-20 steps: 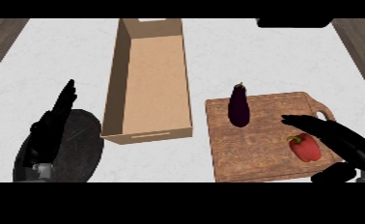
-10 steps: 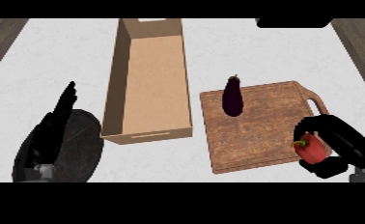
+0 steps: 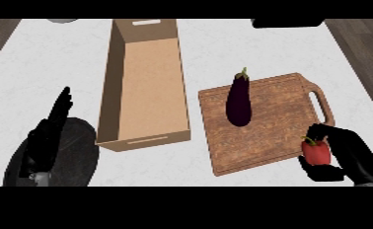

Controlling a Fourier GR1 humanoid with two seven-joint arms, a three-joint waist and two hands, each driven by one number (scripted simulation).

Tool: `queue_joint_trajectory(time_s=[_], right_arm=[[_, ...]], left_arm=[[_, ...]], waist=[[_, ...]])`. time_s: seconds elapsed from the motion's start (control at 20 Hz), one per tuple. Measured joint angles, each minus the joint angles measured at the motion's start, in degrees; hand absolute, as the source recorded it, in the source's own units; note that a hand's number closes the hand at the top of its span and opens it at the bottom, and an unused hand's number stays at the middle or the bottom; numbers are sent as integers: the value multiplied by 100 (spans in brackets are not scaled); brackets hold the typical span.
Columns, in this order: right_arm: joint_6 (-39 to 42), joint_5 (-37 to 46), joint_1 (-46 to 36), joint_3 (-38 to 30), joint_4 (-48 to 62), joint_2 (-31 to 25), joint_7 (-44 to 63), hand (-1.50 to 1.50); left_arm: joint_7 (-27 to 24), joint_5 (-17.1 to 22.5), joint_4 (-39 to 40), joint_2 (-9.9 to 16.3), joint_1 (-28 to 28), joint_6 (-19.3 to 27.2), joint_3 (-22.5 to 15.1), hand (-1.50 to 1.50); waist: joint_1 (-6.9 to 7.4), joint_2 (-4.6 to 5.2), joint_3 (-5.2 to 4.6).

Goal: Pick the bell pepper from the cutting board and place it in the cardboard box

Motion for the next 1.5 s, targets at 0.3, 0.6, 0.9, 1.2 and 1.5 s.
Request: queue_joint_trajectory(time_s=[0.3, 0.6, 0.9, 1.2, 1.5], right_arm=[[-473, 1224, 383, 303, -934, 944, 2227, 150], [-628, 1826, 409, 1789, -2275, 1351, 4222, 150], [-803, 2189, -452, 3555, -3247, 1447, 5910, 150], [-651, 2233, -2326, 4605, -2959, 1447, 7276, 150], [-599, 1536, -4043, 4436, -2047, 1421, 7765, 150]], left_arm=[[-3, 28, -12, 4, 18, -11, 26, 0], [17, -19, 25, -32, -63, -37, -70, 0], [-66, -31, 139, -33, -134, -101, -119, 0], [-126, -31, 248, -14, -299, -156, -112, 0], [-140, -47, 296, -72, -359, -164, -154, 0]], waist=[[-23, -13, -11], [98, 5, 38], [269, 36, 56], [382, 72, 64], [444, 89, 67]])
